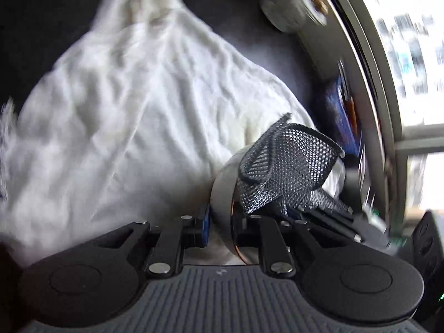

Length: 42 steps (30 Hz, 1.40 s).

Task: Clean bowl
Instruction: 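Hold the bowl tilted with the left gripper while the right gripper scrubs its inner wall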

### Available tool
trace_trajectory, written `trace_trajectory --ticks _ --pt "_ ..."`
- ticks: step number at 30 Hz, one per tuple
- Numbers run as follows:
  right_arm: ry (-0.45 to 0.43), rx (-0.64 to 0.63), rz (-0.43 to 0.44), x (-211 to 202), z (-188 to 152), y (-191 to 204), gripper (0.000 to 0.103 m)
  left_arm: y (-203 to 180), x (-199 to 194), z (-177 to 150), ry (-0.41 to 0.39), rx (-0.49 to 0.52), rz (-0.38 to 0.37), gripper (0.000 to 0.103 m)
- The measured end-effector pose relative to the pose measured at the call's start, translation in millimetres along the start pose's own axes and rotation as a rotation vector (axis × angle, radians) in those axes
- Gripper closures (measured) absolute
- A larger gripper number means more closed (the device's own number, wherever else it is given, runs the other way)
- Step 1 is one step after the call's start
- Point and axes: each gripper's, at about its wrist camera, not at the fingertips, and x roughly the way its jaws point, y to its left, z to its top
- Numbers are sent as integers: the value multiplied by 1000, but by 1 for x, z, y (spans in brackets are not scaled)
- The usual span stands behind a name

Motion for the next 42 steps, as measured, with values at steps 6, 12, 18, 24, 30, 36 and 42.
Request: trace_trajectory --ticks 6,12,18,24,30,36,42 --pt "-15 -113 -62 -8 4 -3 96 -58 -2 12 -12 576 225 88" --pt "2 -200 -73 -4 8 -2 96 -61 -2 9 -2 711 264 92" --pt "-2 -92 -59 1 -1 1 97 -32 -5 9 -24 336 162 94" --pt "-15 108 27 0 -4 -2 96 -1 -5 2 -11 -19 66 94" --pt "-31 257 103 -4 -6 -9 96 28 -7 -7 1 -335 -21 92" --pt "-39 340 135 -7 -13 -12 95 30 -5 -12 24 -383 -53 91" --pt "-43 343 126 -8 -16 -9 96 7 -2 -3 51 -120 14 88"
